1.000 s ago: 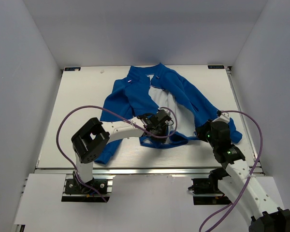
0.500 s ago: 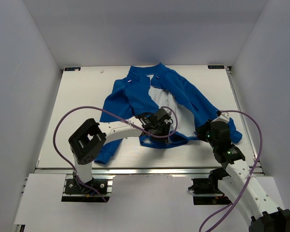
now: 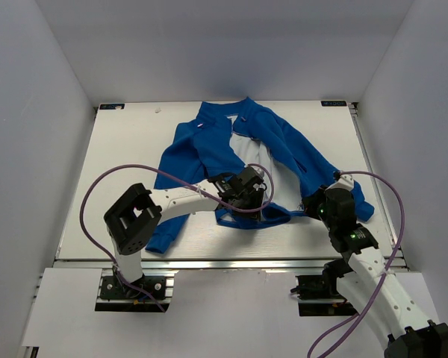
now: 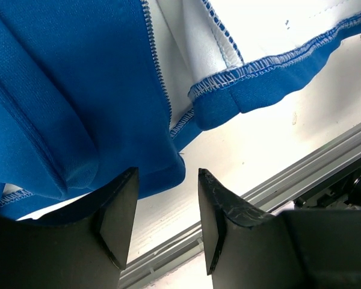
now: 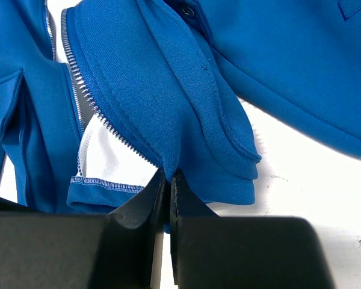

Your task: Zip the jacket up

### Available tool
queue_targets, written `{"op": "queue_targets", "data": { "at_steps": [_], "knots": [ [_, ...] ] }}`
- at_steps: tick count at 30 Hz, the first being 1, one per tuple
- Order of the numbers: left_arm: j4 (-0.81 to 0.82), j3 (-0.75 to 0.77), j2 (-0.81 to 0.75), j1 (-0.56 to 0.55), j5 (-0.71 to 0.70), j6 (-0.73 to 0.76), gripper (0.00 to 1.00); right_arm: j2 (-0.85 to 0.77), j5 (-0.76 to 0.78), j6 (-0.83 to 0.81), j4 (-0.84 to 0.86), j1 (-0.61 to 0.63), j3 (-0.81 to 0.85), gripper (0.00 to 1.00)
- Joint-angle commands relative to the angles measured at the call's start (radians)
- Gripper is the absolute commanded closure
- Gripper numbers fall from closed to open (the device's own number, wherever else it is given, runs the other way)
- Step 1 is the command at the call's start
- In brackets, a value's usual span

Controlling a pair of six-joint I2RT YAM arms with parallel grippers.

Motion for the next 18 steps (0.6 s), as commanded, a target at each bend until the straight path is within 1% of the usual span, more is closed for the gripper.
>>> {"op": "queue_targets", "data": {
  "at_steps": [1,4,7,16,18],
  "knots": [
    [-0.010,0.030,-0.004,0.000,-0.012,-0.010,0.46,-0.011,0.006,-0.010,0.039,-0.002,-0.003,1.00],
    [-0.013,0.036,0.011,0.000,-0.015,-0.008,0.46,-0.011,0.009,-0.010,0.037,-0.002,-0.003,1.00],
    [-0.013,0.040,0.023,0.000,-0.006,-0.003,0.48,-0.009,0.010,-0.010,0.039,-0.004,-0.005,1.00],
    [-0.030,0.066,0.060,0.000,0.000,0.000,0.49,-0.011,0.015,-0.010,0.044,-0.002,-0.017,1.00],
    [-0.027,0.067,0.063,0.000,-0.006,-0.003,0.55,-0.018,0.020,-0.010,0.042,-0.002,-0.020,1.00]
  ]
}}
